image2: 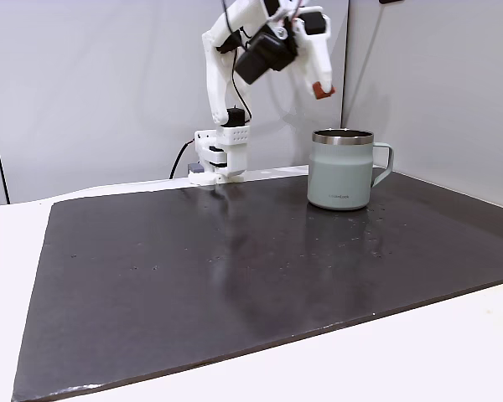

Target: Grasp a cube and put it in the cup.

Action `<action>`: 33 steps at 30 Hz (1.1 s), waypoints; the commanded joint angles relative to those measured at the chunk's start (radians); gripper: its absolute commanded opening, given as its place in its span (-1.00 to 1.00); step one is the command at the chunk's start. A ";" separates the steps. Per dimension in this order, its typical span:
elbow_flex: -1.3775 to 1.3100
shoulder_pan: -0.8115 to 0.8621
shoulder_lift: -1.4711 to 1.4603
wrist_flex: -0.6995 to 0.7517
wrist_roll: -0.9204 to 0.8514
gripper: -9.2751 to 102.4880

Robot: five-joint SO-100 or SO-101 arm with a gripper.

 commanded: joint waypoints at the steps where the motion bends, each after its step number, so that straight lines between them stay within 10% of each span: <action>1: -0.081 -0.097 -0.054 0.035 -0.005 -0.72; 33: -0.041 -0.184 -0.106 0.077 -0.015 -0.26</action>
